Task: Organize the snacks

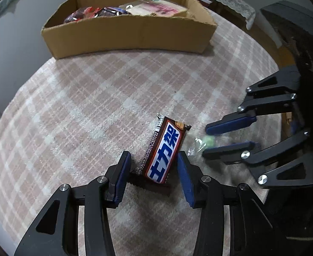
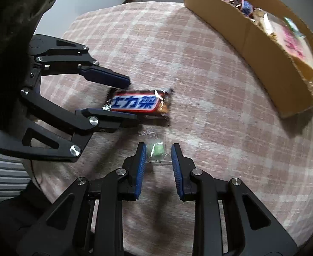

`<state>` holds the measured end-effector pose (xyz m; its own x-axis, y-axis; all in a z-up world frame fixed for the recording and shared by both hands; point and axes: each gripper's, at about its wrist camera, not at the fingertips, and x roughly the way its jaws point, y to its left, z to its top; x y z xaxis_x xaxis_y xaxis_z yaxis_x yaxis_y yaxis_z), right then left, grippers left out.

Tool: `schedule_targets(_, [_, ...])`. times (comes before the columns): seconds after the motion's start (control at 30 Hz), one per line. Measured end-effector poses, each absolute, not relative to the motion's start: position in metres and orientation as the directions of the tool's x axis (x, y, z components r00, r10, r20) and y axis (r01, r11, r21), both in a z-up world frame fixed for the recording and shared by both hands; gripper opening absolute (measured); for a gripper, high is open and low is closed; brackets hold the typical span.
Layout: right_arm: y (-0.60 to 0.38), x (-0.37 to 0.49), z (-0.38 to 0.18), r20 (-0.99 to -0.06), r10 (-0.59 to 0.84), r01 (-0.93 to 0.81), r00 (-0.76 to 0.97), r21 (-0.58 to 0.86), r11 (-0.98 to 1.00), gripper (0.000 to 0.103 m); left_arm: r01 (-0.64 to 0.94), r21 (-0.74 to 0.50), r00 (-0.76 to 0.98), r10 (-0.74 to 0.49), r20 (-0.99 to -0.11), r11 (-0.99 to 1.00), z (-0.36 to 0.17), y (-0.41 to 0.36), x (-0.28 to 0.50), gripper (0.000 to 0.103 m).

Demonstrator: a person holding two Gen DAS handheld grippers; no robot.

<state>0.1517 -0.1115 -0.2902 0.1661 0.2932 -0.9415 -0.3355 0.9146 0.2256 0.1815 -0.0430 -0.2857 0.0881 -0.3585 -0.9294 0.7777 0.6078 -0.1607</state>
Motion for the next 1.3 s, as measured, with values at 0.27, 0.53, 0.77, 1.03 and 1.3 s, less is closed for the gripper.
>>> schedule_targets(0.27, [-0.126,0.157,-0.289,-0.945,0.268,-0.276,0.186,0.212,0.938,0.026,0.608,-0.23,0.139,-0.387,-0.912,0.76,-0.285,-0.03,0.191,0.03])
schedule_targets(0.53, [-0.117,0.159,-0.291,-0.955,0.224,-0.335,0.193,0.151,0.93,0.026,0.3,-0.389,0.216,-0.46,-0.862,0.871,-0.287,-0.006,0.186,0.03])
schedule_targets(0.77, [-0.113,0.173,-0.292,-0.966,0.195,-0.378,0.168,0.12,0.918,0.025,0.248,-0.372,0.244,-0.43,-0.869,0.894,-0.285,0.0,0.177,0.028])
schedule_targets(1.03, [-0.141,0.188,-0.273,-0.947,0.26,-0.307,0.188,0.194,0.932,0.025,0.165,-0.362,0.289,-0.396,-0.872,0.917,-0.275,0.025,0.181,0.028])
schedule_targets(1.3, [-0.163,0.206,-0.228,-0.917,0.291,-0.292,0.271,0.21,0.933,0.025,0.205,-0.342,0.371,-0.396,-0.84,0.917,-0.233,0.012,0.201,0.028])
